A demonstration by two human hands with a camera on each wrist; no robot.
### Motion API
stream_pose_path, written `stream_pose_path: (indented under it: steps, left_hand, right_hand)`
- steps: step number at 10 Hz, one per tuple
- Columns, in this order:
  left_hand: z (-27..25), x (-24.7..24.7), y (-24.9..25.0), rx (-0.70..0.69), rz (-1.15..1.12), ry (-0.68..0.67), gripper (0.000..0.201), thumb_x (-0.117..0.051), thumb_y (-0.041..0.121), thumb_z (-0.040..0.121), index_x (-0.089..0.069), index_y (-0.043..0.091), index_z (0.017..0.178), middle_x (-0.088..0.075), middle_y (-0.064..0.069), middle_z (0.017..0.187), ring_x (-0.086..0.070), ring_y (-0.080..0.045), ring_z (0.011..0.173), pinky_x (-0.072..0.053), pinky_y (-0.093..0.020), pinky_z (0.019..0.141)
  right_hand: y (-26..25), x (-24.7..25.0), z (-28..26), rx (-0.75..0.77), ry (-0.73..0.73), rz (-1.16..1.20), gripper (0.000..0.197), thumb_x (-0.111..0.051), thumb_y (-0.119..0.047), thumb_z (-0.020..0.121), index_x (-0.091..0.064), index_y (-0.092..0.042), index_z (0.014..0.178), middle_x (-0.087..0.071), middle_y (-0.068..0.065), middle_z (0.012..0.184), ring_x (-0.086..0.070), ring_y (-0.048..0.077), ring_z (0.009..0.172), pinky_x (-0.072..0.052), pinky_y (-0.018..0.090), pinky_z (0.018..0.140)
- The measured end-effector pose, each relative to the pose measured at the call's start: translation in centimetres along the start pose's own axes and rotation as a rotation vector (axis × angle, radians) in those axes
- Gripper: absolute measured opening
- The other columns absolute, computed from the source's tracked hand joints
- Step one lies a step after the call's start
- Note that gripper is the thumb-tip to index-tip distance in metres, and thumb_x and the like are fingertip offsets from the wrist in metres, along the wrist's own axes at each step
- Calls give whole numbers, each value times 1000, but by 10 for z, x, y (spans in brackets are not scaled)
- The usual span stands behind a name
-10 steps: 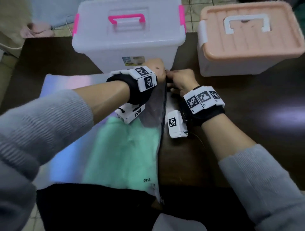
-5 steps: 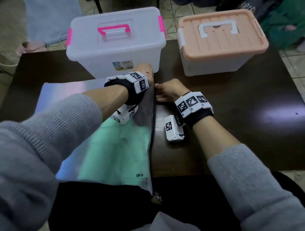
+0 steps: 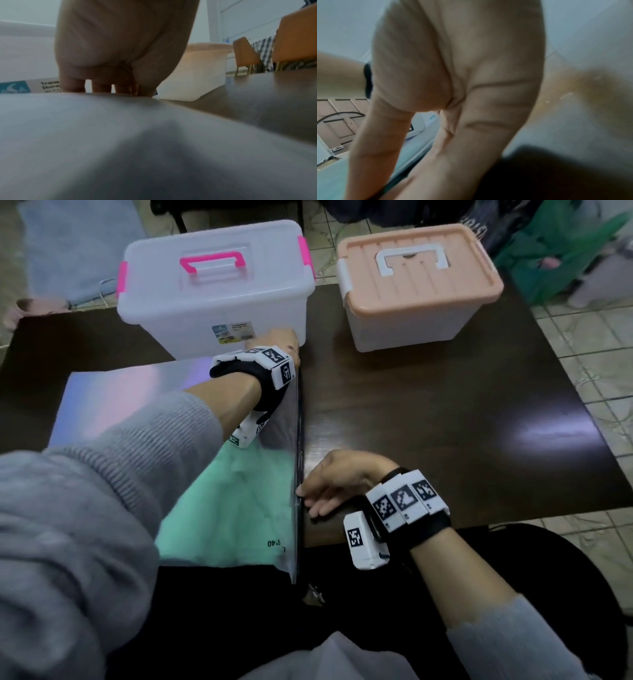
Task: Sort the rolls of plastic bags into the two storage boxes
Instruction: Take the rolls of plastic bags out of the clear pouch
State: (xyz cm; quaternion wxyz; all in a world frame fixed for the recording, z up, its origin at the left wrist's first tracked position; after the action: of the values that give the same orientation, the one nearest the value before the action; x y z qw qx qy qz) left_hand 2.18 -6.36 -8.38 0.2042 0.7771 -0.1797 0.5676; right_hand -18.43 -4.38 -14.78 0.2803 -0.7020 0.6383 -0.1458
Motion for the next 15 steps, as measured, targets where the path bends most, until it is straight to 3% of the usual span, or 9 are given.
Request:
stream_pose_path:
  steps: [1, 2, 3, 5, 7, 9, 11, 13, 15]
  left_hand:
    - [-23, 9, 21, -6, 211, 1, 19, -43, 3, 96, -57, -2, 84, -55, -18, 92, -52, -32, 111, -42, -41, 89]
    - [-54, 19, 43, -60, 199, 131, 17, -43, 8, 95, -61, 7, 95, -58, -16, 102, -54, -28, 98, -43, -32, 80]
    - [-68, -12, 40, -165, 248, -39, 20, -53, 15, 90, -61, 15, 72, -61, -8, 78, -62, -26, 76, -46, -28, 64]
    - [-104, -46, 28, -94, 410, -101, 21, -51, 16, 92, -65, 15, 108, -64, -1, 111, -61, -22, 103, -39, -26, 69]
    - [-122, -36, 11, -26, 80, -112, 22, -51, 9, 88, -64, 3, 104, -64, -16, 112, -60, -34, 103, -41, -32, 71]
    - [-125, -34, 6, -7, -115, -136, 20, -46, 8, 84, -55, 5, 66, -70, -18, 93, -66, -32, 90, -52, -33, 76]
    - [-121, -30, 8, 1, -169, -97, 20, -49, 9, 82, -67, 0, 83, -69, -20, 91, -65, -33, 90, -51, -32, 72]
    - [-111, -31, -5, 87, -603, -99, 37, -61, 29, 91, -53, 6, 62, -59, -7, 49, -60, -12, 40, -55, -26, 50]
    - [-122, -16, -35, 156, -1200, -73, 32, -55, 26, 95, -45, 13, 68, -50, -6, 64, -53, -19, 55, -57, -30, 51]
  right_hand:
    - [2, -3, -4, 53, 33, 11, 10, -62, -7, 89, -61, -1, 82, -67, 7, 64, -67, 15, 52, -56, 20, 56]
    - [3, -6, -7, 109, 40, 12, 9, -62, -11, 89, -62, -3, 87, -66, 10, 76, -68, 14, 56, -56, 20, 59]
    - [4, -5, -10, 132, 53, 36, 7, -64, -10, 88, -62, -4, 86, -67, 10, 77, -68, 15, 57, -56, 21, 60]
    - [2, -5, -13, 143, 101, 9, 10, -68, -9, 85, -63, 0, 88, -67, 11, 71, -68, 19, 58, -57, 25, 62]
    - [9, -14, -15, 102, 32, -84, 6, -66, -4, 84, -64, -1, 80, -68, 9, 62, -68, 18, 56, -56, 22, 60]
    - [28, -48, -17, -18, -148, -338, 11, -71, -5, 81, -66, -3, 72, -70, 7, 64, -68, 13, 59, -56, 17, 61]
    - [29, -39, -24, -33, -157, -416, 8, -70, -6, 83, -65, -3, 77, -69, 2, 59, -67, 10, 57, -55, 16, 64]
    - [-3, 15, -28, 209, 166, 19, 17, -55, -18, 94, -60, -3, 87, -67, 8, 74, -66, 12, 55, -56, 20, 60]
    - [-24, 29, -12, 310, 513, 222, 29, -49, -26, 98, -56, -6, 79, -59, 9, 69, -57, 17, 48, -52, 23, 42]
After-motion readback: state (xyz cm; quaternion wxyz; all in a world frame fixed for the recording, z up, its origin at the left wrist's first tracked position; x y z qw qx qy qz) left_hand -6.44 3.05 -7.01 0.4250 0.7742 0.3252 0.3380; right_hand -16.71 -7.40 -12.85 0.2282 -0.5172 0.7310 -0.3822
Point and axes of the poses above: each hand's wrist, its own z-axis towards the middle knuckle, its own x-axis out of the back of the hand, y = z × x, the point moved 6 cm from there along z, towards the middle knuckle
